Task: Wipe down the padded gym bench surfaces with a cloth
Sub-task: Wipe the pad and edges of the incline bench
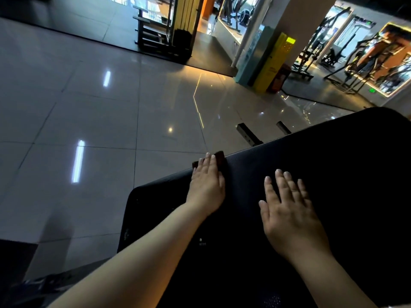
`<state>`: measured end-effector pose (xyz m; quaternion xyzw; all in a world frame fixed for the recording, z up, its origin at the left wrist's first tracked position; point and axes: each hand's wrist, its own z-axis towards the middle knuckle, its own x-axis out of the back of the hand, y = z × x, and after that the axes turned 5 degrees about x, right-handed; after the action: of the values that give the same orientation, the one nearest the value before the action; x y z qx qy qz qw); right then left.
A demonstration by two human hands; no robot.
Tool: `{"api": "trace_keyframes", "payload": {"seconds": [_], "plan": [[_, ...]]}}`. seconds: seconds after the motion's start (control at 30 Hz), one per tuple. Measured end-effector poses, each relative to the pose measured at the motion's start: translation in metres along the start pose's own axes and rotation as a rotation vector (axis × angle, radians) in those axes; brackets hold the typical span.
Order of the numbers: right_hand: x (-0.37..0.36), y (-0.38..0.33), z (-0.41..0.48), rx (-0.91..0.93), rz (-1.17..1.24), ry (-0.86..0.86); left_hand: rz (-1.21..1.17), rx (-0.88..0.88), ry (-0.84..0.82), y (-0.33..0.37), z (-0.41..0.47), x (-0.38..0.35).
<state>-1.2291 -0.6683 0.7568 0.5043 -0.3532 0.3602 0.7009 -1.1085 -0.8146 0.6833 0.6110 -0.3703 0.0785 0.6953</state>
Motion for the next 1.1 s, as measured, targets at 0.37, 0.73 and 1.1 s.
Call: {"api": "trace_keyframes", "payload": {"seconds": [0.37, 0.73, 1.1], "plan": [[-0.005, -0.004, 0.005, 0.013, -0.002, -0.017, 0.013, -0.034, -0.012, 0.006, 0.002, -0.003], [-0.006, -0.005, 0.006, 0.021, -0.009, -0.039, 0.021, -0.108, -0.038, 0.004, -0.008, -0.003], [-0.003, -0.008, 0.004, 0.012, 0.020, -0.036, 0.034, -0.291, -0.046, -0.017, -0.041, -0.006]]}}
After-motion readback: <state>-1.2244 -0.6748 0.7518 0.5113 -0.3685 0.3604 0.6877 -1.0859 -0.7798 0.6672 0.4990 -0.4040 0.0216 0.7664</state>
